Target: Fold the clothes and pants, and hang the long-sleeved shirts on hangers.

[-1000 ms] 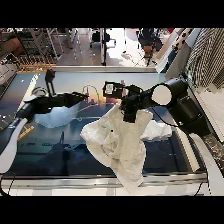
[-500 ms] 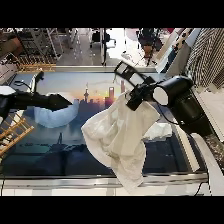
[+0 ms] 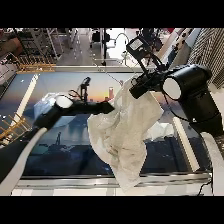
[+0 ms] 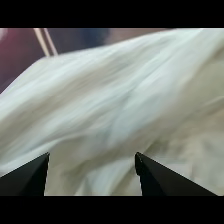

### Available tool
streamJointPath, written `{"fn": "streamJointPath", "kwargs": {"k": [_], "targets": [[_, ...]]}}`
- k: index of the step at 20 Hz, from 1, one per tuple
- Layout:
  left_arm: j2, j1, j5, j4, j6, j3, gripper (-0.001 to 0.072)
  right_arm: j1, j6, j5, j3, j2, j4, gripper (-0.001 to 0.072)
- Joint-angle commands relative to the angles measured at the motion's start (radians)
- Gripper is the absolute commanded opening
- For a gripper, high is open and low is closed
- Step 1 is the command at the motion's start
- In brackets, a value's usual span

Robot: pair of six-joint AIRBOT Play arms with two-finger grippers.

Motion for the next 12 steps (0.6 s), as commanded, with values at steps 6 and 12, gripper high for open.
{"fn": "streamJointPath", "kwargs": {"k": [6, 12], "targets": [[-0.077, -0.133, 0.362, 0.153, -0.227, -0.005, 0.0218, 0.0, 0.009, 0.04, 0.01, 0.013, 0.002, 0.003], [-0.079, -0.075, 0.368, 0.168, -0.294, -0.004, 0.0039, 0.0, 0.007, 0.06, 0.01, 0.104, 0.015, 0.0029]]}}
